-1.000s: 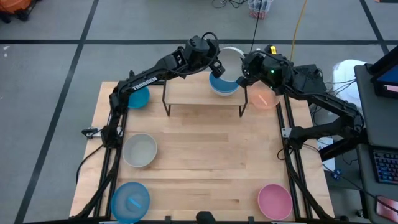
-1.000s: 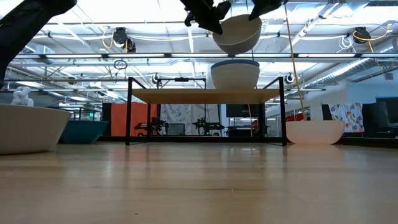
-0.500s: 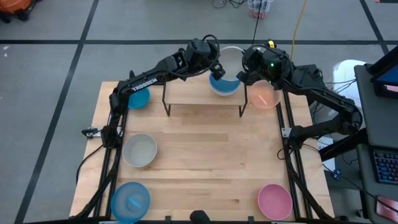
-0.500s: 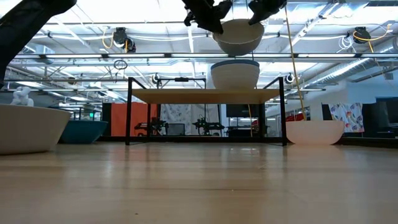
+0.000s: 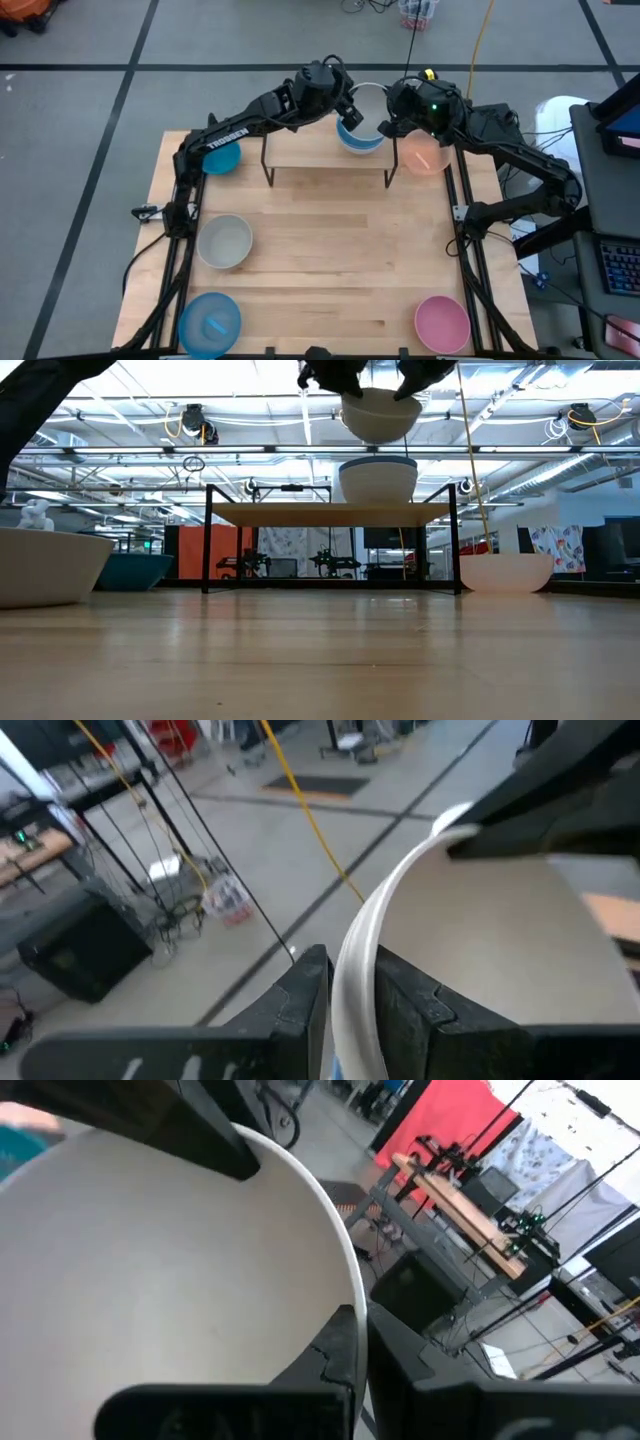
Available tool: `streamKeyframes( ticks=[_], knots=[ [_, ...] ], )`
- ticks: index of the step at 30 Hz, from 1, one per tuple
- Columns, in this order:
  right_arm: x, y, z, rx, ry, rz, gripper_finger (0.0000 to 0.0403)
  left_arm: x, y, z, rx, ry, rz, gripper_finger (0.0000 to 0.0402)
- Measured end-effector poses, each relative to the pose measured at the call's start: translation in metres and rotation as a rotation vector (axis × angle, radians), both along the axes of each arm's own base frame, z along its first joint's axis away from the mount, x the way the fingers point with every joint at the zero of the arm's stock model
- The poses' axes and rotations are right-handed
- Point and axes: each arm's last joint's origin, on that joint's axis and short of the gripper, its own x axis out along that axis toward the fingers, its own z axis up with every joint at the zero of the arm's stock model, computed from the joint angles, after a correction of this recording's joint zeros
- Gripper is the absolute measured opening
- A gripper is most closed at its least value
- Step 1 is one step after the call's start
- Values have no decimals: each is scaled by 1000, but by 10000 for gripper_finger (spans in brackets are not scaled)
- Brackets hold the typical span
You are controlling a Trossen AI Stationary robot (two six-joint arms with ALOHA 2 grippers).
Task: Place and stack bowls onto a shelf
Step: Stack the white bowl on top of the blue bowl on the shelf
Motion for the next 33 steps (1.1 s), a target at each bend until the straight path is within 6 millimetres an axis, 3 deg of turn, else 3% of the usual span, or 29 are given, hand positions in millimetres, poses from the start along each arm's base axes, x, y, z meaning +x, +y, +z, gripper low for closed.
streamKeyframes(
  ticks=[4, 12, 17, 22, 27, 33],
  knots=[
    [0, 0, 2, -3, -15, 2, 0, -10, -5, 16, 50, -22, -12, 78],
    [1, -1, -5, 5, 45, 2, 0, -22, -4, 30, 104, -29, 25, 79],
    [-2, 0, -2, -1, 37, 1, 0, -21, -5, 26, 113, 11, 3, 79],
    [0, 0, -3, 10, 52, 56, 0, -29, -2, 34, 148, 7, 35, 79],
    [-5, 2, 11, 131, -57, 190, 0, -32, -2, 35, 179, 51, 88, 79],
    [-17, -7, 29, 203, -162, 138, 0, -40, -4, 43, 187, 38, 102, 79]
  ],
)
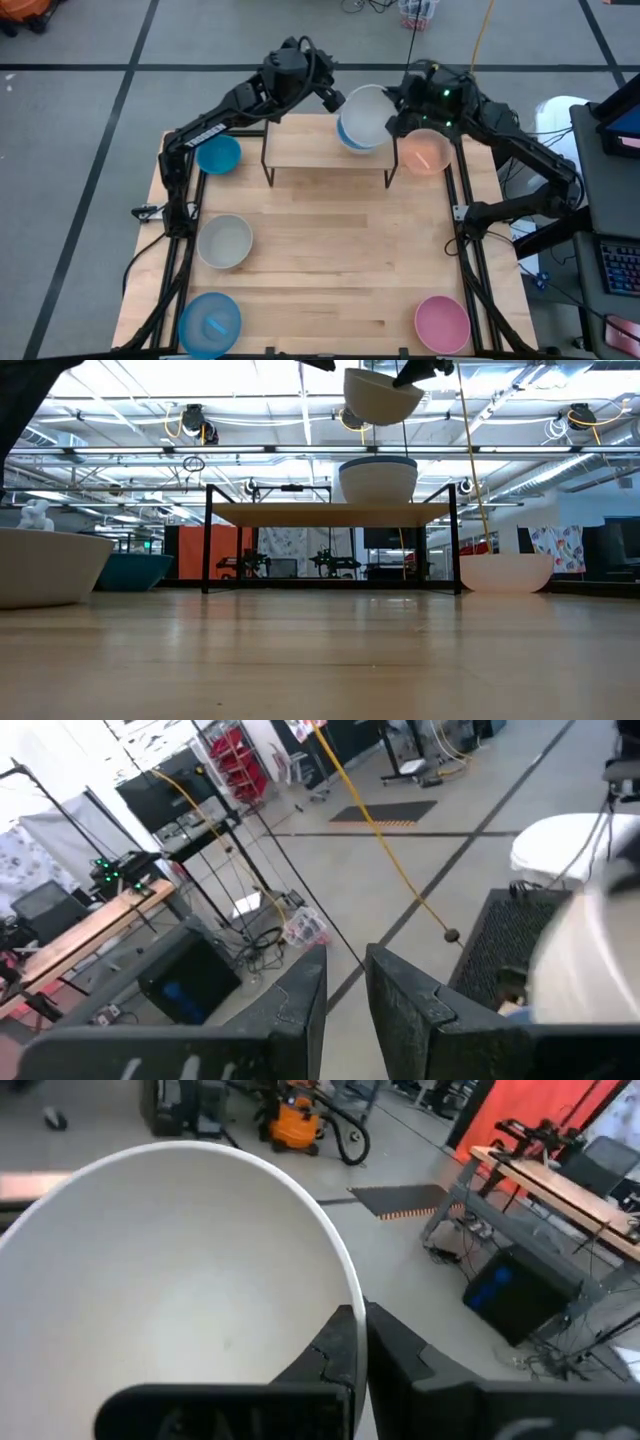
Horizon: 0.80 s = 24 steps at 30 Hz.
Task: Place and stack bowls onto a shelf
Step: Stack the white bowl on top of the blue bowl on the shelf
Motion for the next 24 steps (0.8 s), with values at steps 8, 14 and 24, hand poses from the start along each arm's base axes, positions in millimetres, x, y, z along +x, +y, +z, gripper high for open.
streamKeyframes(
  ticks=[8, 14, 24],
  knots=[
    [6, -32, 2, 183, -61, 55, 0, -15, -6, 15, 8, -35, -1, 79],
    [19, -59, -20, 292, 51, 7, 0, -21, -10, 21, 10, -49, -7, 79],
    [31, -87, -56, 444, 179, -14, 0, -25, -11, 24, 13, -52, -6, 79]
  ],
)
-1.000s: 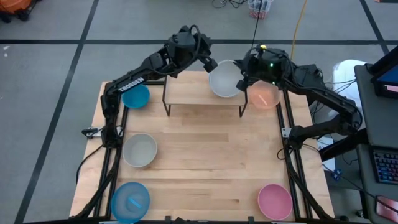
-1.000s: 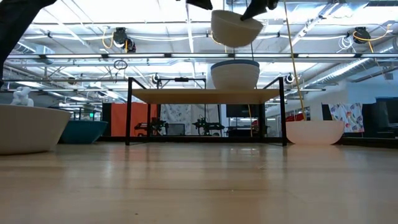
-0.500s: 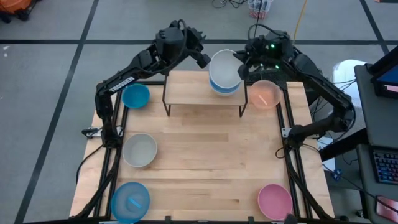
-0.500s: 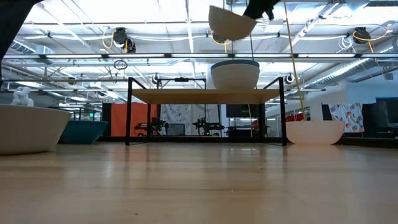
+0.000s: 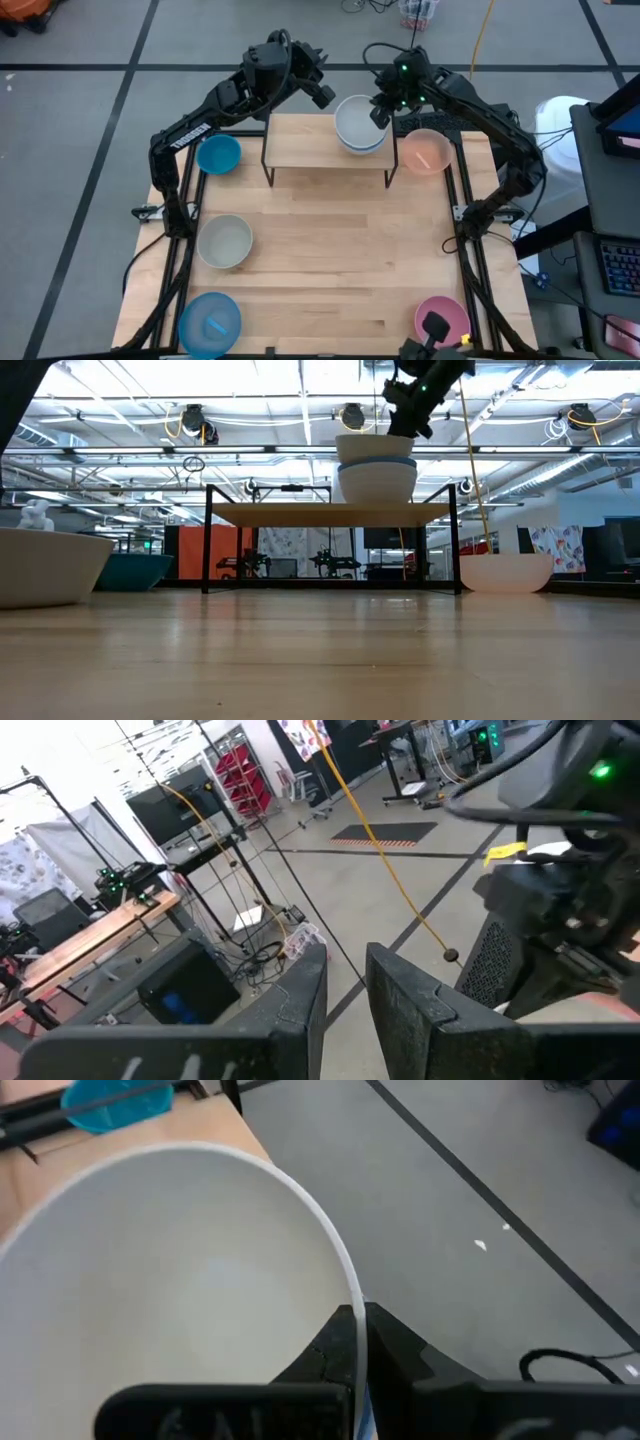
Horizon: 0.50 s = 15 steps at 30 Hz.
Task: Place and stack bowls onto a shelf
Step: Stack the white bowl on top of the blue bowl on the shelf
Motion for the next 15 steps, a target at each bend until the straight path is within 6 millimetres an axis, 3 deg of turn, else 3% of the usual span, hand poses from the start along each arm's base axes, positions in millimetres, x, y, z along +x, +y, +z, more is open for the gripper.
streamKeyframes(
  ticks=[7, 15],
  knots=[
    [-10, -10, -9, 27, 57, -21, 5, 0, 0, 0, 0, 0, 1, 79],
    [-13, -10, -12, 27, 99, 7, 40, 0, 0, 0, 1, 1, 1, 79]
  ],
)
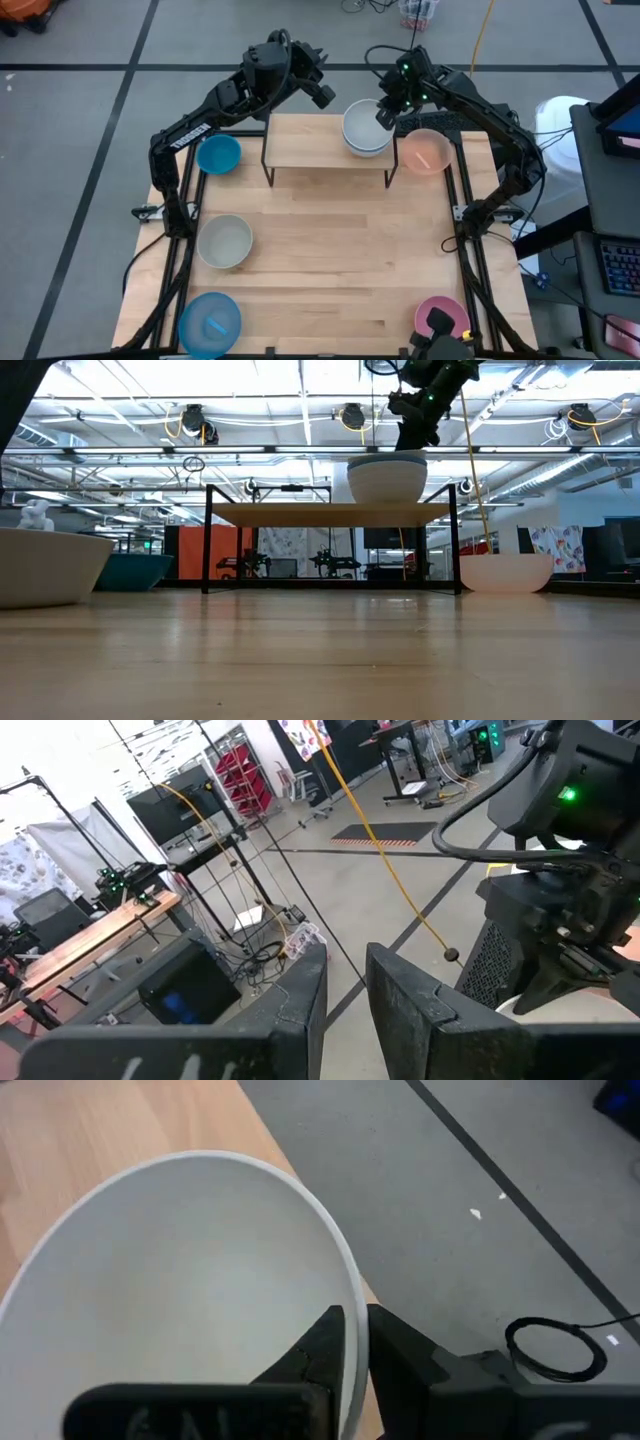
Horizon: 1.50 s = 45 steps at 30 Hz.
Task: Place and stack bowls onto a shelf
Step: Stack the white bowl on top of the blue bowl on the shelf
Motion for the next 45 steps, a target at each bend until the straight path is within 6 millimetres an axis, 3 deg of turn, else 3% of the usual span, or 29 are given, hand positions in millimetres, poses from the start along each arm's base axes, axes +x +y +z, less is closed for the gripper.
streamKeyframes(
  ticks=[11, 20, 24, 30, 33, 45],
  knots=[
    [8, 6, 6, -101, -3, 101, 117, 0, 0, 0, 1, 1, 0, 79],
    [19, 23, 23, -324, 8, 212, 151, 0, 0, -3, -9, 27, 0, 79],
    [21, 21, 27, -401, 34, 167, 123, -1, 0, -5, -19, 54, 0, 79],
    [22, 20, 29, -437, 34, 183, 14, -1, 0, -6, -20, 57, 0, 79],
    [23, 19, 24, -443, 41, 187, 7, -1, 0, -6, -22, 55, 0, 79],
    [28, 9, -32, -462, 131, 186, 0, -1, 0, -5, -24, 52, 1, 79]
  ],
)
